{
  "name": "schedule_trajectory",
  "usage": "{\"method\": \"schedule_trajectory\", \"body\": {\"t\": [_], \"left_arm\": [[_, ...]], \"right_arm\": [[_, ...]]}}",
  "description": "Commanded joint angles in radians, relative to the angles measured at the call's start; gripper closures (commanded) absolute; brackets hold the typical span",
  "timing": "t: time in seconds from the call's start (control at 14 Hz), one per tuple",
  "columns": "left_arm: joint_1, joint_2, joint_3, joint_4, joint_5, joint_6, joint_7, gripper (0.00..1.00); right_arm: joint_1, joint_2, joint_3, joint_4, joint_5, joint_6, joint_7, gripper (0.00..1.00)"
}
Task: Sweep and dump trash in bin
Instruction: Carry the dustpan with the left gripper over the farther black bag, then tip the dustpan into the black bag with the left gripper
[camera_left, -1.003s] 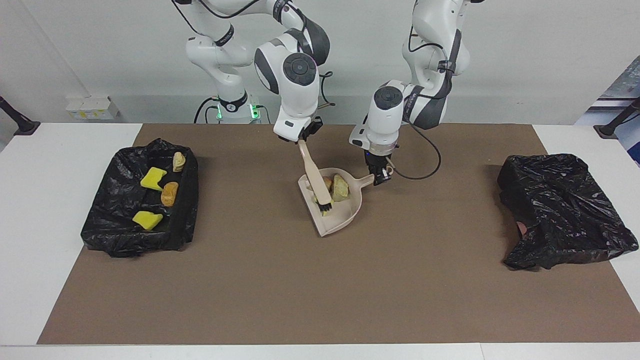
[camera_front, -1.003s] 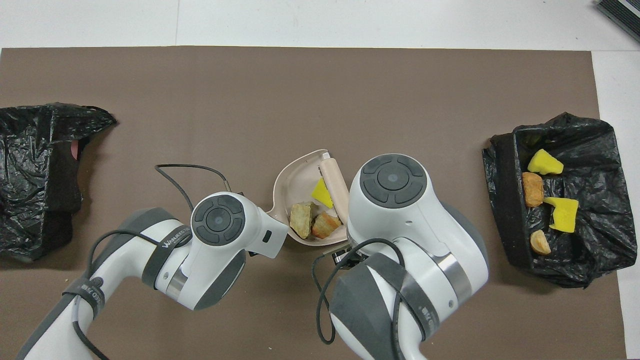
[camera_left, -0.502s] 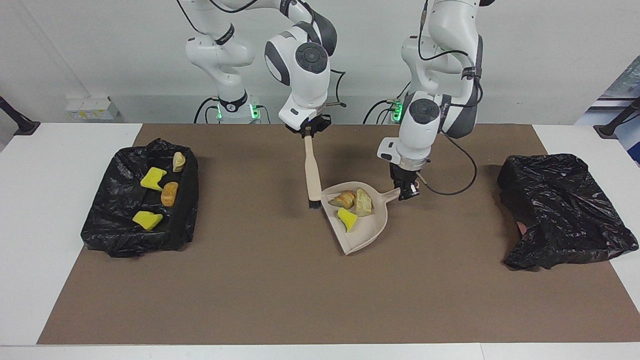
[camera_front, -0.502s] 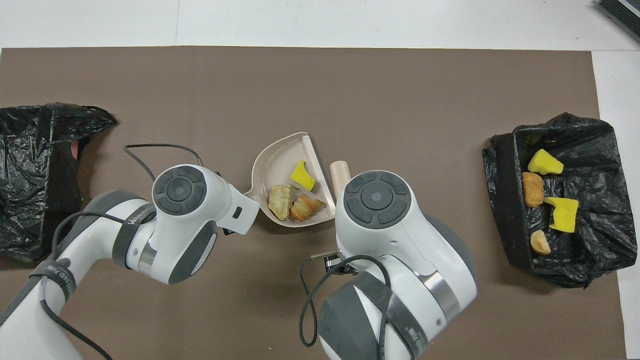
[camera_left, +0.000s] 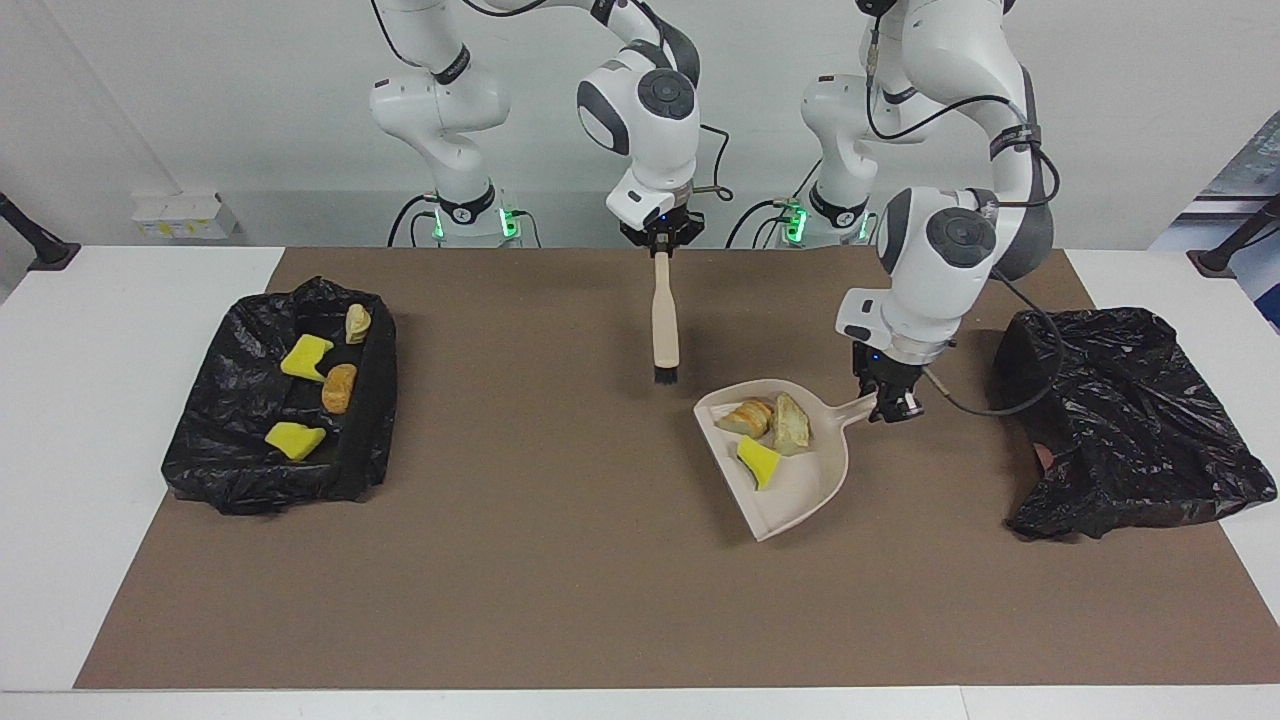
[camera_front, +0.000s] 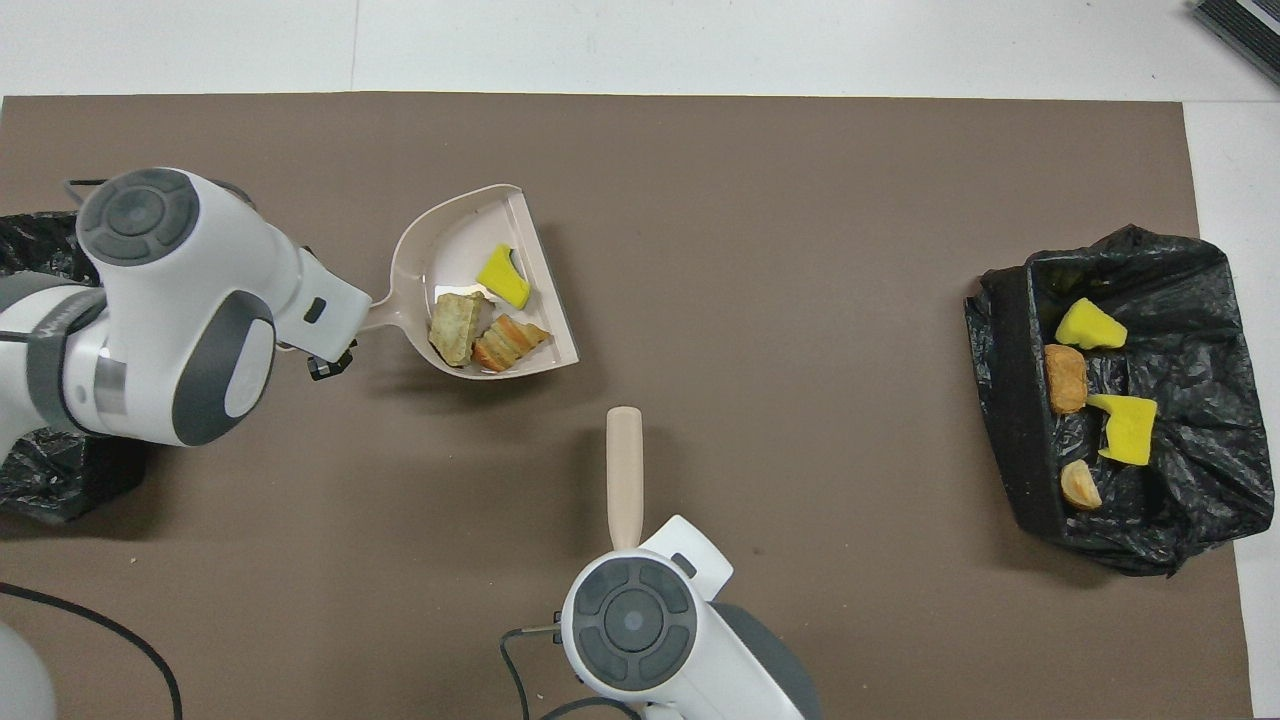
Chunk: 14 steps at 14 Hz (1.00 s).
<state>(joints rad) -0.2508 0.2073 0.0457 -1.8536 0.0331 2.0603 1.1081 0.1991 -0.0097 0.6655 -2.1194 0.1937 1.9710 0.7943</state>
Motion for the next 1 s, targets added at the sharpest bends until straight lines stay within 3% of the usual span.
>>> {"method": "schedule_trajectory", "body": {"t": [0.0,0.36,0.57,0.86,0.93], "left_arm": [[0.086,0.015,-0.009,0.077,-0.039,-0.064,0.139,1.00],[0.238,0.011,-0.009,0.184,-0.070,-0.198,0.386,1.00],[0.342,0.009,-0.007,0.197,-0.068,-0.247,0.513,1.00],[0.560,0.007,-0.006,0.205,-0.068,-0.272,0.795,1.00],[0.600,0.007,-0.004,0.218,-0.067,-0.273,0.849,1.00]], "right_arm": [[0.080,0.023,-0.001,-0.047,0.026,0.083,0.086,1.00],[0.112,0.059,-0.001,-0.096,0.027,0.134,0.016,1.00],[0.111,0.059,-0.001,-0.108,0.027,0.140,0.029,0.99],[0.112,0.062,-0.003,-0.093,0.026,0.147,0.029,0.30],[0.108,0.060,-0.004,-0.084,0.026,0.160,0.029,0.28]]}}
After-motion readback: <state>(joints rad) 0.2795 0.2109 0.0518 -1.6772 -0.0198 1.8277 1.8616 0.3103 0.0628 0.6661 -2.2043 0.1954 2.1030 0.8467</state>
